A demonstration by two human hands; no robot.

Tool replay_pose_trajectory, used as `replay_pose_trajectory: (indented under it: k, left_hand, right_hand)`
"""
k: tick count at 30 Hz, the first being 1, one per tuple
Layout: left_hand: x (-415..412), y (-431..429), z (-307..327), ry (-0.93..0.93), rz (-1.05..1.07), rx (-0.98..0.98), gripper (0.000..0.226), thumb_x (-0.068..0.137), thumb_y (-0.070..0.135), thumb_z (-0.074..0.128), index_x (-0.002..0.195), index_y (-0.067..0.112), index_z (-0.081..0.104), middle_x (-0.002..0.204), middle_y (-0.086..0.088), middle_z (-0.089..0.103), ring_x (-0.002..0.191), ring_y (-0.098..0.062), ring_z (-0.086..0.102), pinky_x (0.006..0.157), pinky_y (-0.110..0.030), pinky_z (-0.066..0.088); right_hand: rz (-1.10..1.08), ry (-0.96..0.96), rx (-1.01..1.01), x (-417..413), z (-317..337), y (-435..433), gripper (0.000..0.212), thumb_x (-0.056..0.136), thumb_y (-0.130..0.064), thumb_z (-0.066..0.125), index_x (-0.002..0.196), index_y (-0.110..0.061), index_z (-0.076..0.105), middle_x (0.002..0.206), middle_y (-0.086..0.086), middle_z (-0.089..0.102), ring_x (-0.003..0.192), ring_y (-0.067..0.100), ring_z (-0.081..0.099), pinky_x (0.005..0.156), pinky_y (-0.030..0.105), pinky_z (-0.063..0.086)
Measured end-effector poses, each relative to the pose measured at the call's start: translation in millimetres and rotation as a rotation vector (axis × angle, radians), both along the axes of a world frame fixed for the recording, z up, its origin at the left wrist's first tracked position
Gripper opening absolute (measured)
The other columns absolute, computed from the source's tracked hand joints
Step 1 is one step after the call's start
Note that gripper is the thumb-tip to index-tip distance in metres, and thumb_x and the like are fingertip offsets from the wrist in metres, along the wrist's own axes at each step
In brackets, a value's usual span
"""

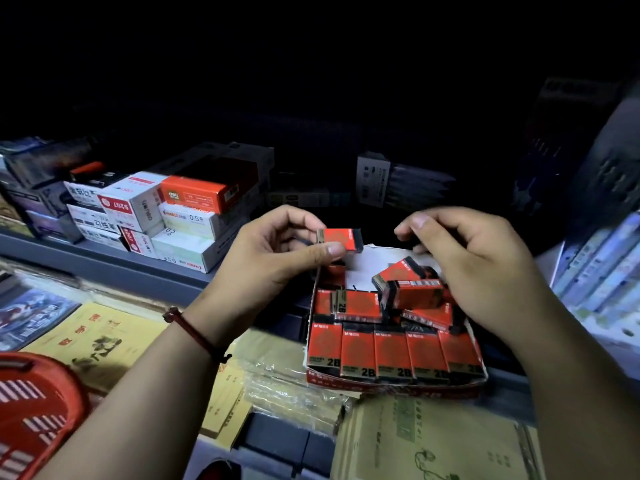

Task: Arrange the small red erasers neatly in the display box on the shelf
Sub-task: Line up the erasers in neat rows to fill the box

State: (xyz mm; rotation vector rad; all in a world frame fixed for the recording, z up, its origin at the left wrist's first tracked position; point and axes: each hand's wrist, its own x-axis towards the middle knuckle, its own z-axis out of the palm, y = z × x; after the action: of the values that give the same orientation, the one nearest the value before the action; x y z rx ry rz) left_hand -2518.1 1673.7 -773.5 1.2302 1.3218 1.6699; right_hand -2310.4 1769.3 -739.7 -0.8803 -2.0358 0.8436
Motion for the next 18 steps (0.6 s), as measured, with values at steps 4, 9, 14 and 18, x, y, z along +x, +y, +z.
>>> replay_pose_trajectory:
  k: [4, 9, 14, 18]
  left_hand:
    - [1.5, 1.5, -0.3, -0.042, -0.001, 0.019, 0.04, 0.069, 0.011, 0.085, 0.101, 0.003, 0.064, 0.088, -0.014, 0.072, 0.084, -0.033, 0.065, 0.077, -0.033, 0.057]
    - [2.9, 2.9, -2.2, -0.038, -0.032, 0.05, 0.038, 0.067, 0.013, 0.092, 0.096, 0.009, 0.068, 0.087, -0.016, 0.071, 0.08, -0.036, 0.05, 0.078, -0.052, 0.041]
    - [5.0, -0.5, -1.2, 0.089, -0.051, 0.039, 0.039, 0.065, 0.012, 0.089, 0.096, 0.009, 0.066, 0.08, 0.002, 0.066, 0.065, -0.015, 0.043, 0.064, -0.028, 0.039]
    - [2.7, -0.8, -4.2, 0.194, -0.003, -0.018, 0.036, 0.067, 0.02, 0.093, 0.094, 0.018, 0.069, 0.076, 0.006, 0.056, 0.071, -0.015, 0.047, 0.068, -0.032, 0.042]
  right_hand:
    - [0.041, -0.022, 0.029, -6.5, 12.0, -4.4, 0.017, 0.097, -0.039, 0.06, 0.092, -0.033, 0.074, 0.092, -0.022, 0.074, 0.089, -0.005, 0.067, 0.079, 0.02, 0.049]
    - [0.104, -0.086, 0.004, -15.1, 16.8, -8.5, 0.007, 0.088, -0.037, 0.074, 0.095, -0.036, 0.074, 0.09, -0.014, 0.075, 0.083, 0.004, 0.07, 0.075, 0.023, 0.057]
    - [0.161, -0.043, -0.101, -20.1, 17.5, -9.0, 0.017, 0.084, -0.02, 0.08, 0.097, -0.028, 0.073, 0.084, -0.009, 0.078, 0.078, 0.013, 0.075, 0.081, 0.042, 0.061]
    - [0.065, -0.007, -0.072, -23.2, 16.3, -3.5, 0.008, 0.085, -0.02, 0.08, 0.088, -0.026, 0.075, 0.084, -0.005, 0.076, 0.078, 0.006, 0.071, 0.075, 0.023, 0.056]
